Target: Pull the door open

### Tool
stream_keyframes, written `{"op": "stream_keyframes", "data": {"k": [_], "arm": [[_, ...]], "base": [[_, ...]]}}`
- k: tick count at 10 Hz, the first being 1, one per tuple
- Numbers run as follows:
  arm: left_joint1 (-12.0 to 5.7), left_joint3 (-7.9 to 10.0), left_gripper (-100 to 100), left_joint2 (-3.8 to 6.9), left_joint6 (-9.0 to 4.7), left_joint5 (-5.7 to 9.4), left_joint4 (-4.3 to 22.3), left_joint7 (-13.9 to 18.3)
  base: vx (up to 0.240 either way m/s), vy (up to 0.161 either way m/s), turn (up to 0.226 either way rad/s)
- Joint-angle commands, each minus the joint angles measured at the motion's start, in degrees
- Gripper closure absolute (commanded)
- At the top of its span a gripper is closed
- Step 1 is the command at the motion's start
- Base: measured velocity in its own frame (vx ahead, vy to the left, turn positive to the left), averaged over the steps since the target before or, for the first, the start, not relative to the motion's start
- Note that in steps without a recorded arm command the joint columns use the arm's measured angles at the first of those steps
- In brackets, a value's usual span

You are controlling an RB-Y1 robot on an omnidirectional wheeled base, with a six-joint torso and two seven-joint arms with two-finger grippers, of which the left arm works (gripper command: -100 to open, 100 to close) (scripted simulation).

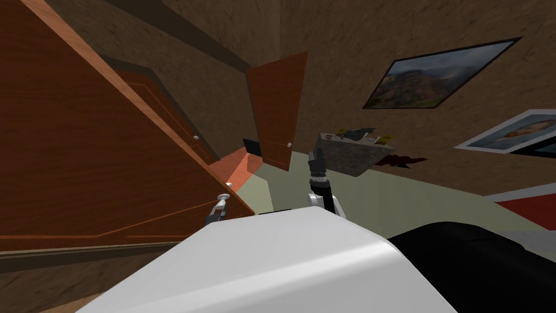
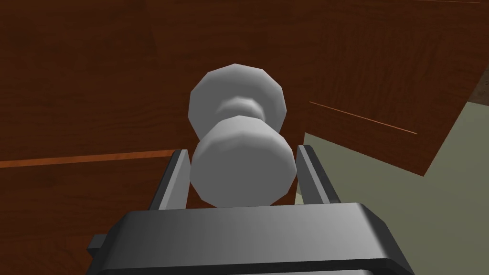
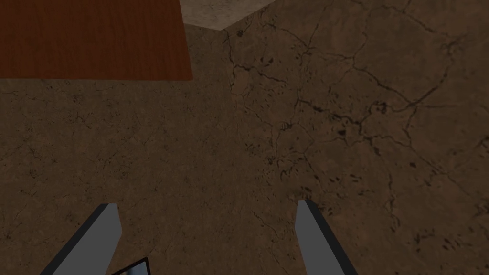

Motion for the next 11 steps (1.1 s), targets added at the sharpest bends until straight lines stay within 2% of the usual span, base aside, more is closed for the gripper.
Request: {"op": "stream_keyframes", "data": {"k": [1,4,5,6,9,10,11], "arm": [[0.5,-0.96,100,0.54,-1.07,-0.47,0.3,0.9],[0.77,-2.2,100,1.56,-2.69,-1.1,1.1,2.4],[0.57,-1.99,100,1.37,-2.17,-1.01,0.9,2.1],[1.19,-2.32,100,1.61,-3.79,-1.68,2.0,3.3],[2.2,-2.65,100,2.15,-7.02,-3.02,4.3,5.6],[2.72,-2.8,100,2.41,-8.65,-3.75,5.5,6.7],[2.89,-2.85,100,2.49,-9.16,-3.99,5.9,7.1]], "base": [[-0.201,0.069,-0.141],[-0.206,0.028,-0.102],[-0.079,0.006,-0.02],[-0.124,0.012,-0.174],[-0.201,-0.021,-0.213],[-0.218,-0.014,-0.233],[-0.181,0.026,-0.125]]}}
